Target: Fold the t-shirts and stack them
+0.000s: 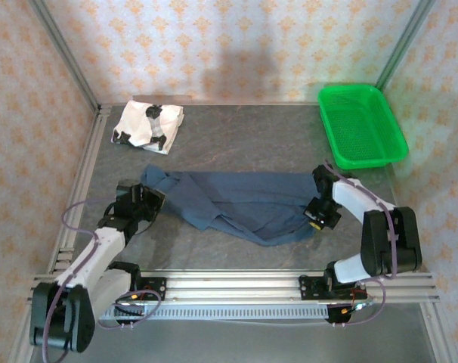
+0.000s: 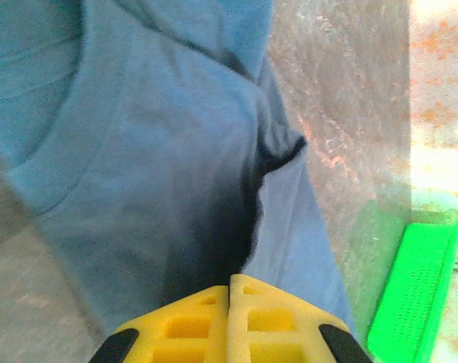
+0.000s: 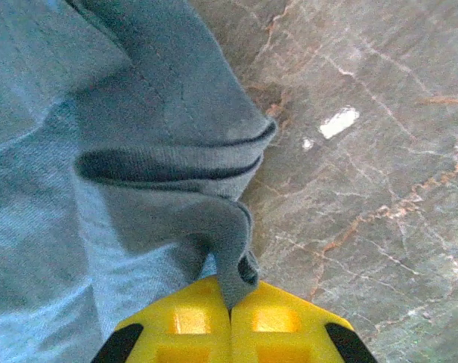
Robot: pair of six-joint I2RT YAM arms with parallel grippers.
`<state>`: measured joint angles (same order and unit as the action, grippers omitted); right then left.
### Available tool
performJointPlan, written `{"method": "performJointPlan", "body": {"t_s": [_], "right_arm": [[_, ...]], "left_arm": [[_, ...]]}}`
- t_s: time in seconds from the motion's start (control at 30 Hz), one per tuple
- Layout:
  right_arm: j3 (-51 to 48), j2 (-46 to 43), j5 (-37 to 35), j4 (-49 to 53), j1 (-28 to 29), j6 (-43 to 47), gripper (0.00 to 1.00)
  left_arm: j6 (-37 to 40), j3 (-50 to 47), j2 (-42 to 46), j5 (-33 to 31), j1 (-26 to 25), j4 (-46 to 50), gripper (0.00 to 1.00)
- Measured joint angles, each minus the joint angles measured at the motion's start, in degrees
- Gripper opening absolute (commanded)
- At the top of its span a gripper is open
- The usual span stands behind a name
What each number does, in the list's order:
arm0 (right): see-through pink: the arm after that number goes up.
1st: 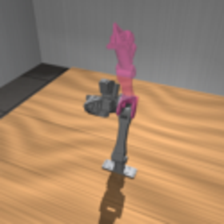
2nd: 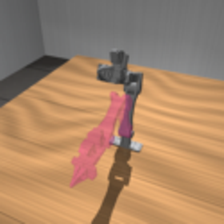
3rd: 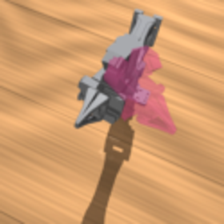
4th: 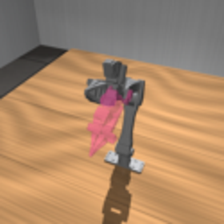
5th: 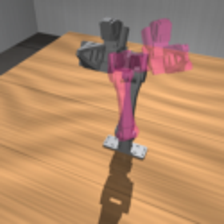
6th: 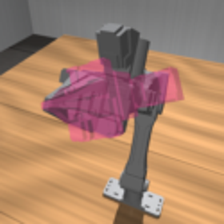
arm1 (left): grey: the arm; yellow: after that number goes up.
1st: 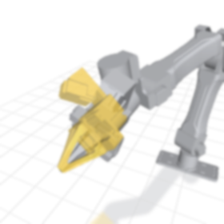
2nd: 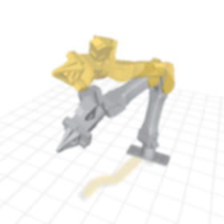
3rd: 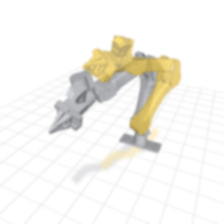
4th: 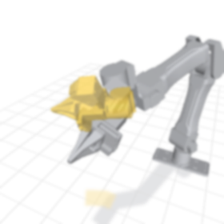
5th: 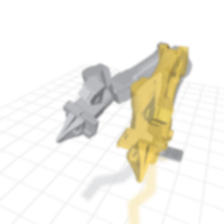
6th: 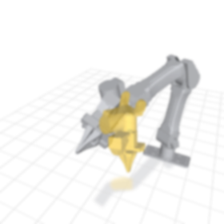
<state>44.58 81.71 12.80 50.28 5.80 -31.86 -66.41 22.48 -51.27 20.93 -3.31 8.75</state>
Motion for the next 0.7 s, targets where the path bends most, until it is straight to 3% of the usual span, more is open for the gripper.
{"method": "performJointPlan", "body": {"t_s": [0.4, 0.7], "right_arm": [[0.4, -7.9, -2.5, 7.9, -1.5, 0.2, 0.00], [0.6, -11.9, -3.0, 12.2, -1.7, 0.4, 0.00]], "left_arm": [[-1.3, 6.2, 24.9, -2.2, 0.0, 38.0, 0.00], [-2.2, 18.5, 26.4, -4.4, 0.0, 58.6, 0.00]]}}
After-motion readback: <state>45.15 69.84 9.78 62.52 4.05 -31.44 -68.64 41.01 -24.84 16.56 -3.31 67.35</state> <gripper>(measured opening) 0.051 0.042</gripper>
